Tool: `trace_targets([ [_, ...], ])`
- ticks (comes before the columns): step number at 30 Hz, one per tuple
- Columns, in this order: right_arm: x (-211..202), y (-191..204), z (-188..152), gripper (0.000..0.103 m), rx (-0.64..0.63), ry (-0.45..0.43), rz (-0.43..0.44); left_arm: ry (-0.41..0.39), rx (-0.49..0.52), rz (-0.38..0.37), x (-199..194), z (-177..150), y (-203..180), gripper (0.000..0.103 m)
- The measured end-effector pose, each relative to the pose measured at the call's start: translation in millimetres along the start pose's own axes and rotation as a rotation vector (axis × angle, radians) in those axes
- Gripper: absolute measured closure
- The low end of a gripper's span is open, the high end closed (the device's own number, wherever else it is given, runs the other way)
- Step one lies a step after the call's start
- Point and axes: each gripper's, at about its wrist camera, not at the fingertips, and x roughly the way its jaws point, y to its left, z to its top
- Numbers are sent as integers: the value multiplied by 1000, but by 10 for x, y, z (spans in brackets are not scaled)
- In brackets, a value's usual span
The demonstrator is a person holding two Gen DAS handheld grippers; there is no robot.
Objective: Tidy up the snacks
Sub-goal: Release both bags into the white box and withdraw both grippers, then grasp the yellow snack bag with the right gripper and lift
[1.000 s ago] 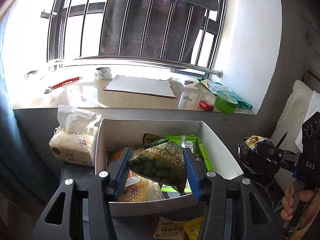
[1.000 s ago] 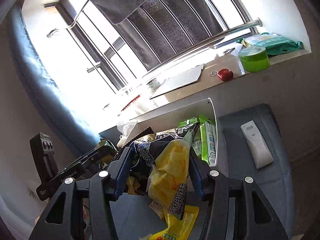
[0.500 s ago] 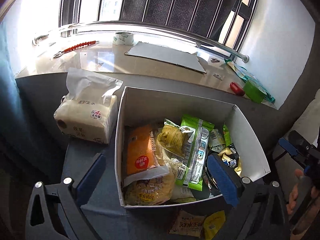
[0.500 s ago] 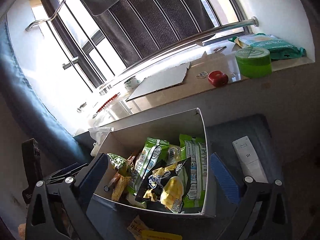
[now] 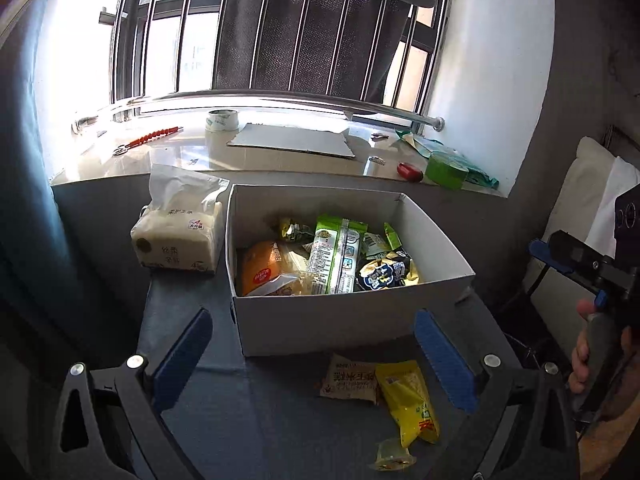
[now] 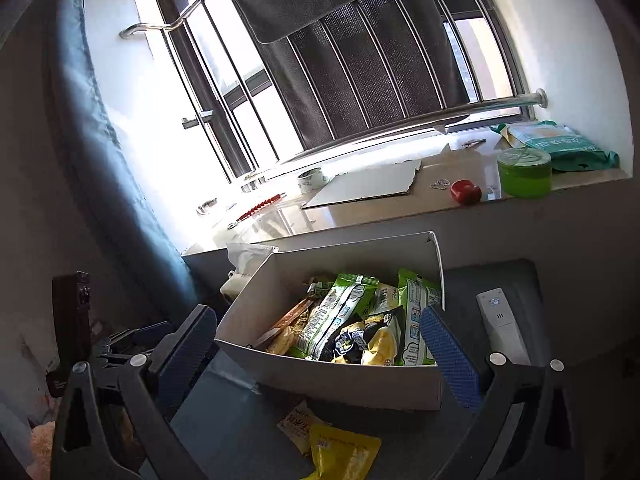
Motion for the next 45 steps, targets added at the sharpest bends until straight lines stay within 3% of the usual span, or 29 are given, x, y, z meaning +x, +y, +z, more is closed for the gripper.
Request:
trace_targets([
  [4, -274, 117, -404, 0, -5, 23, 22, -43, 44, -16, -382, -396, -214, 0],
  [9, -577, 177, -1077, 0, -28, 34, -22, -58, -14, -32, -671, -1005, -328, 0],
  [16, -580, -64, -1822, 0, 109, 190, -51, -54, -51, -66, -826, -1738, -553, 0],
  [22, -416, -96, -1824, 0, 142, 216, -45, -41, -56, -61, -785, -1761, -615, 0],
  [29, 155, 9, -1613, 0, 91, 307, -44, -20, -50, -53, -727, -1785, -607, 0],
  [35, 781, 47, -1517, 0, 22, 410, -172, 2, -72, -46, -681, -1819, -533, 0],
  [38, 1030, 43, -1576, 0, -4, 488, -191, 12, -81, -37, -655, -1840, -501, 0],
  [39, 1041, 68, -1582, 3, -36, 472, -196, 16, -86, -37, -645, -1848, -483, 0],
  [40, 1035, 97, -1599, 23, -73, 460, -188, 19, -89, -38, -634, -1855, -472, 0],
  [42, 1008, 137, -1630, 46, -146, 451, -219, 27, -92, -32, -609, -1870, -458, 0],
  [45, 931, 142, -1648, 66, -159, 470, -142, 40, -95, -33, -562, -1890, -451, 0],
])
